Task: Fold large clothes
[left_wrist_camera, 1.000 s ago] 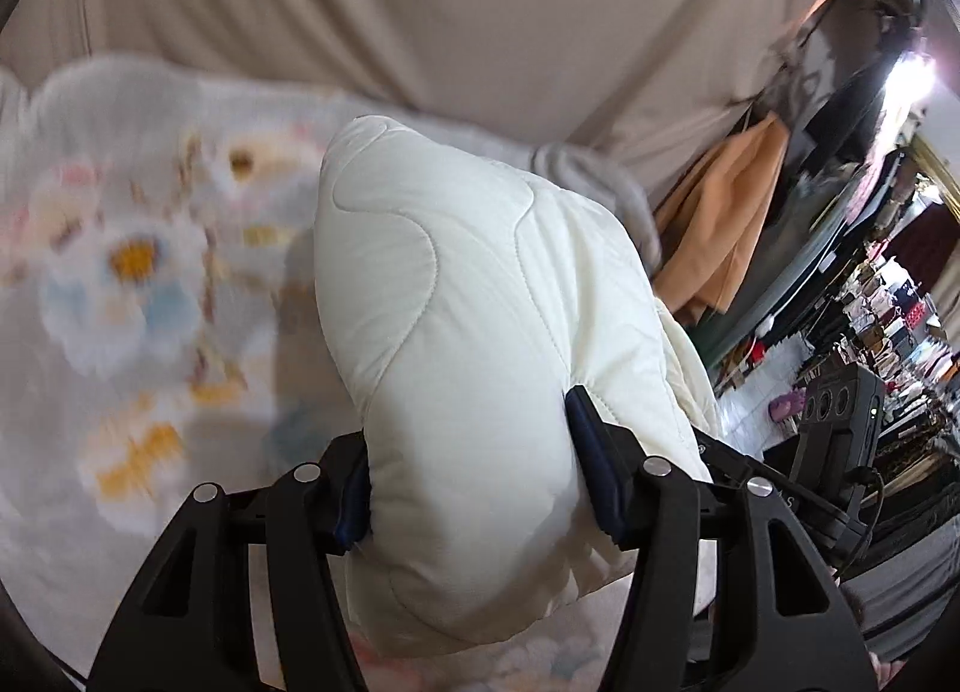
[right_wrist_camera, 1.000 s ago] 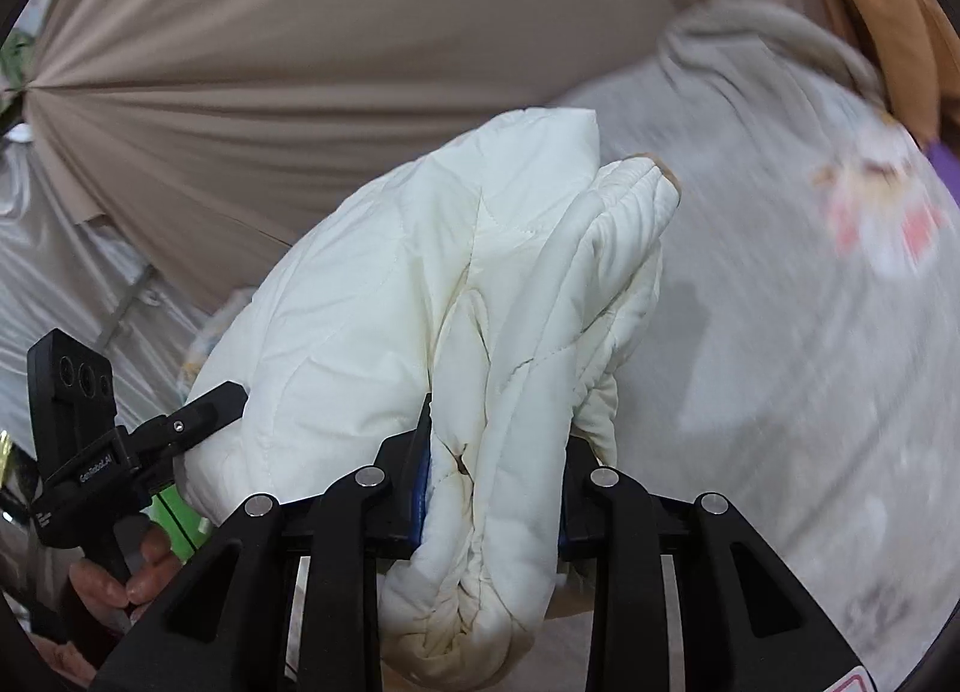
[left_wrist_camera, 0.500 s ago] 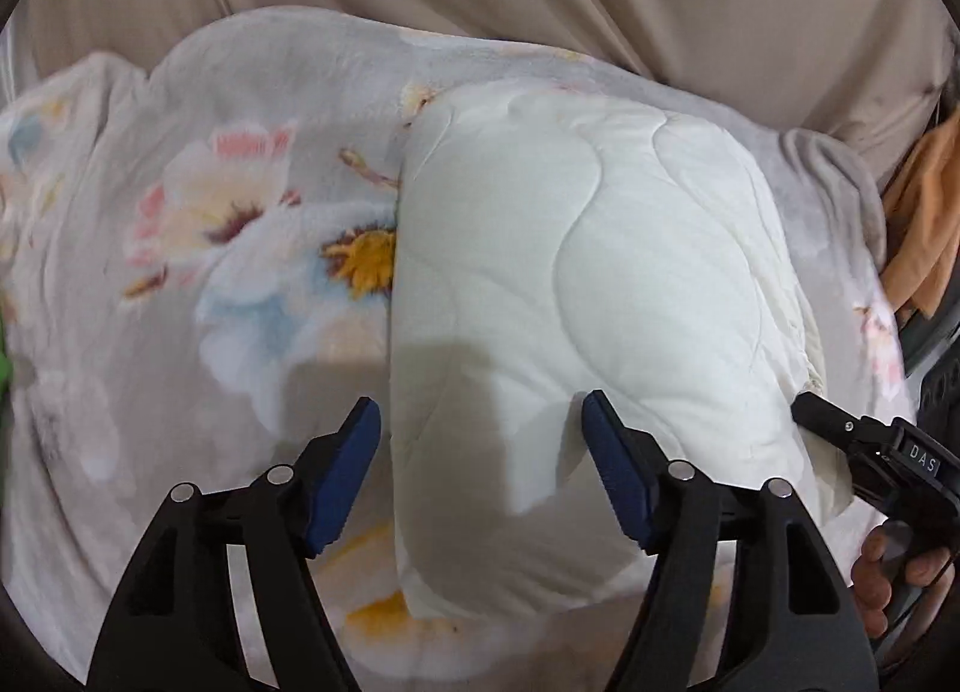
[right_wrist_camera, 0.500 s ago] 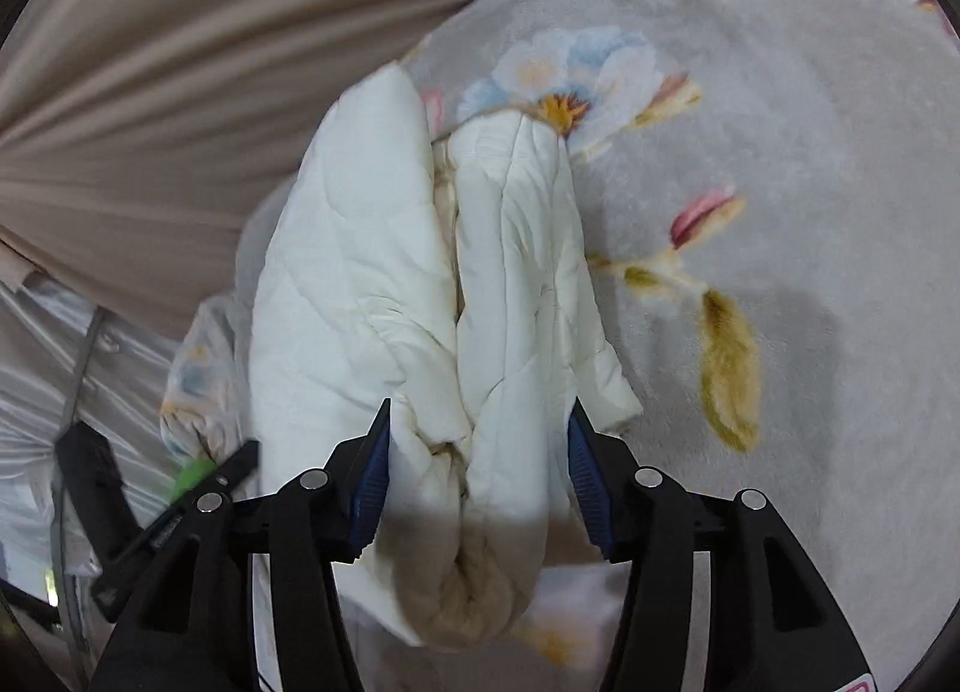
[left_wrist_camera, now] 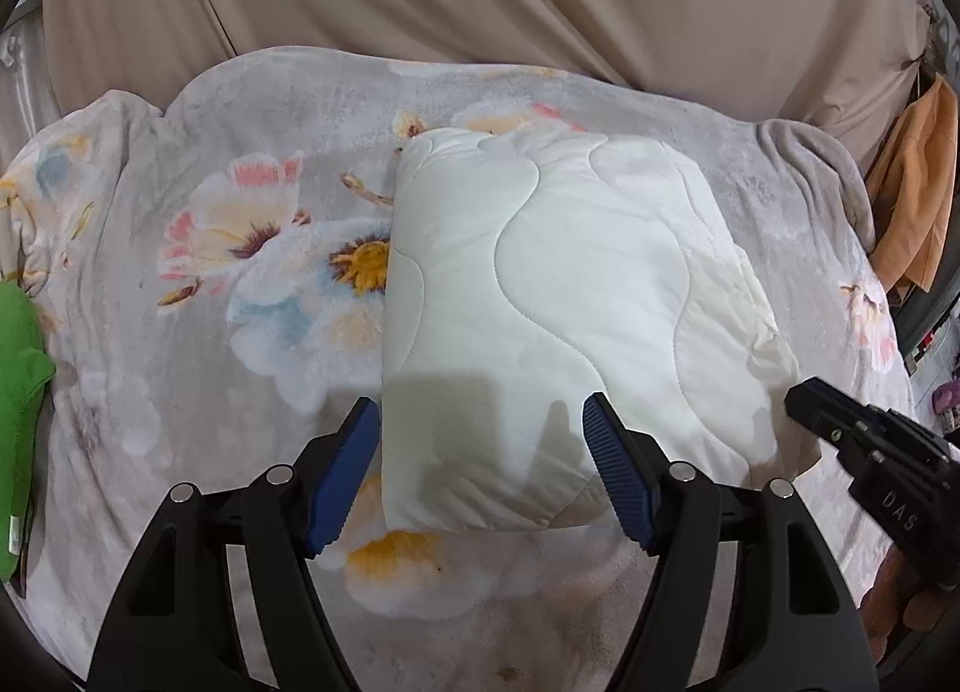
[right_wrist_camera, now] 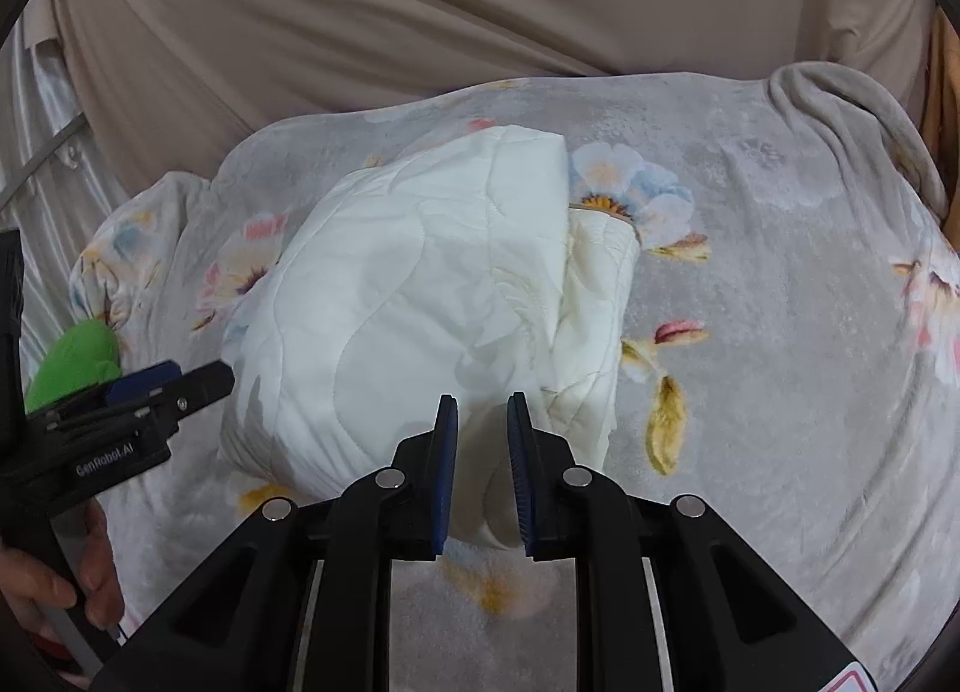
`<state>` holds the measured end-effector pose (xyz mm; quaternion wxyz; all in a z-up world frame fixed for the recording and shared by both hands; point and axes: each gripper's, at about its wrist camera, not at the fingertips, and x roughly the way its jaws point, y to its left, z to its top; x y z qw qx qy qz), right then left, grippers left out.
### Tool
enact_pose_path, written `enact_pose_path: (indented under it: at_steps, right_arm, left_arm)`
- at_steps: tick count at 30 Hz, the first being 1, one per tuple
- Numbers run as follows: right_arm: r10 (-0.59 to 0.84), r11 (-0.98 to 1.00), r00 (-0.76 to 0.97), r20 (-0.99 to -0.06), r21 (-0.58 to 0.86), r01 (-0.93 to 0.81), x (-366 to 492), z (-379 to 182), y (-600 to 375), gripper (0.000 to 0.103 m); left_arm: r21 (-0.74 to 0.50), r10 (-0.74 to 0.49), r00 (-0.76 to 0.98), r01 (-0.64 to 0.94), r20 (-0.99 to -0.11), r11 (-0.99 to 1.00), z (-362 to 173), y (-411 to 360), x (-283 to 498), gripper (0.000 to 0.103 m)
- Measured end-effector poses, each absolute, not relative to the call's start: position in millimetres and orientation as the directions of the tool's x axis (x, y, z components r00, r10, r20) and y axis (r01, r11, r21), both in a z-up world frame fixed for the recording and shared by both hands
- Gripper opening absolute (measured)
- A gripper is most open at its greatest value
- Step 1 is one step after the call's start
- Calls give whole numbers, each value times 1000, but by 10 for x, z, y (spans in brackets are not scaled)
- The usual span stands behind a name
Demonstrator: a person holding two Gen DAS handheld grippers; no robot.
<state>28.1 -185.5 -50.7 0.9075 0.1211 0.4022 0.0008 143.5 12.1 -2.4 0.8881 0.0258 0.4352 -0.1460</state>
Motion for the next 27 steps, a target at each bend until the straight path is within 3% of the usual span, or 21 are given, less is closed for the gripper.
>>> enact_pose_path:
  at_steps: [2, 3, 9, 12, 17, 19, 24, 27]
  right_arm:
    - [100, 964, 674, -732, 238, 115, 258, -521, -1911, 22]
    - [93, 960, 670, -737, 246, 137, 252, -541, -1959, 32]
    - [146, 916, 657, -739, 352, 192, 271, -689, -2170, 57]
    - [194, 884, 656, -729, 419, 205, 333, -781, -2285, 63]
    - [308, 800, 640, -704, 556, 227, 575, -982, -2491, 71]
    - [347, 766, 633, -692, 599, 234, 695, -1073, -2523, 73]
    - [421, 677, 609, -672, 680, 281, 957, -1353, -2548, 85]
    - [435, 697, 588, -682, 669, 260, 1054, -1393, -2479, 82]
  left_arm:
    - [-70, -226, 575, 280, -786, 957, -49, 99, 1437, 68]
    - [-70, -223, 571, 277, -790, 958, -63, 92, 1440, 68]
    - [-72, -197, 546, 241, -815, 968, -177, 181, 1488, 68]
    - [-90, -192, 539, 209, -820, 974, -225, 341, 1516, 73]
    - [-449, -416, 468, 45, -780, 892, -355, 943, 1738, 79]
    - [-537, -478, 457, -1, -750, 843, -457, 1050, 1899, 81]
    - [-608, -565, 378, 7, -733, 794, -805, 859, 2242, 88]
    - [-661, -623, 355, 17, -697, 750, -888, 785, 2346, 90]
